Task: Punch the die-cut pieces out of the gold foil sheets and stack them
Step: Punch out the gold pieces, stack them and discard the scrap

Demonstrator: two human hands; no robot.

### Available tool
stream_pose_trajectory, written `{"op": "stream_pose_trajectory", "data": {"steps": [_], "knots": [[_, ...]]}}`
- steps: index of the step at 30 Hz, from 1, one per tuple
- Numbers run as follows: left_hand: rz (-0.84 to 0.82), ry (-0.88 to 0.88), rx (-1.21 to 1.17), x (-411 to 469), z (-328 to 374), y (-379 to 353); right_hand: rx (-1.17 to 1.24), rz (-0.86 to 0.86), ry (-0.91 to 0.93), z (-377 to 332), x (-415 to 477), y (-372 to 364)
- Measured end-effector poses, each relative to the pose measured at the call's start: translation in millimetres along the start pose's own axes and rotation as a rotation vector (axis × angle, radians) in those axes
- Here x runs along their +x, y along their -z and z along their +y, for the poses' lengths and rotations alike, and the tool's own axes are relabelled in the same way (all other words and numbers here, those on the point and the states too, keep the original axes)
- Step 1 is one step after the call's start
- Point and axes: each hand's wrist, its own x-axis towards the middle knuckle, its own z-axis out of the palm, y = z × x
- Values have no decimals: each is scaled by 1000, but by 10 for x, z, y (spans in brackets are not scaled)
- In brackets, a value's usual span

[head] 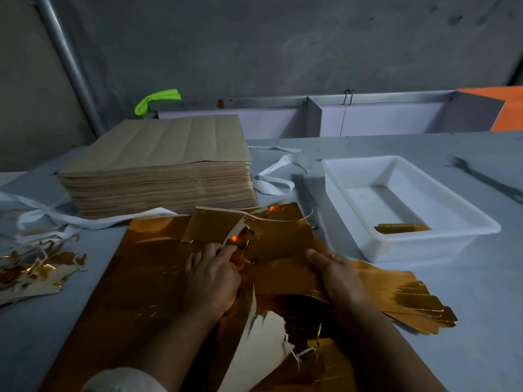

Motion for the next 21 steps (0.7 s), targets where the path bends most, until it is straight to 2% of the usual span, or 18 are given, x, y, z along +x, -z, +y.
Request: {"op": "stream_pose_trajectory", "data": {"steps": [6,8,12,18,21], "knots": [[-25,-7,-12,37,-33,-21,243,85,-214,-127,-25,56],[-13,22,-16,36,-7,-27,389,69,-234,-126,-16,109],[-20,34,-3,36,6,-37,510,-34,-201,-68,-11,256],[26,83,-81,22,59,14,420,-115,-184,-113,-74,146],[-5,91,-160,-8,72,68,324,-191,-182,-118,-87,56]]}}
